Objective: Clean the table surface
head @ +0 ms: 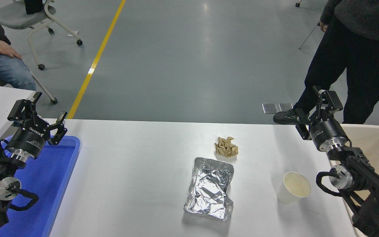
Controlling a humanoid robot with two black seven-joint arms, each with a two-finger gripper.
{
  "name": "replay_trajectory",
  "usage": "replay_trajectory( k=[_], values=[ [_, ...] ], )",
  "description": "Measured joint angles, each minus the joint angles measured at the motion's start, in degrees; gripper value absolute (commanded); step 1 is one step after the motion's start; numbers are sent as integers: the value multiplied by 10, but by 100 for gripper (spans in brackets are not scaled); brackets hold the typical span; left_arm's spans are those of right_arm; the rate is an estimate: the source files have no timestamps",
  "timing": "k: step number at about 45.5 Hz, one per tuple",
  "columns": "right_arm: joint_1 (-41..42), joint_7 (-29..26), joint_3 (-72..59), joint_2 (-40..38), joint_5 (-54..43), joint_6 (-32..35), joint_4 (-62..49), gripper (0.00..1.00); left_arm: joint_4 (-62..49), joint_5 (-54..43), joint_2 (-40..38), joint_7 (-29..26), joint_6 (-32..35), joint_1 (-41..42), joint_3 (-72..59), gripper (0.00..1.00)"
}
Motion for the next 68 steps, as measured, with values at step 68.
replay_trajectory(
  k=[68],
  values=[
    [96,25,-474,-360,-241,-33,156,100,0,0,0,0,0,0,0,100]
  ],
)
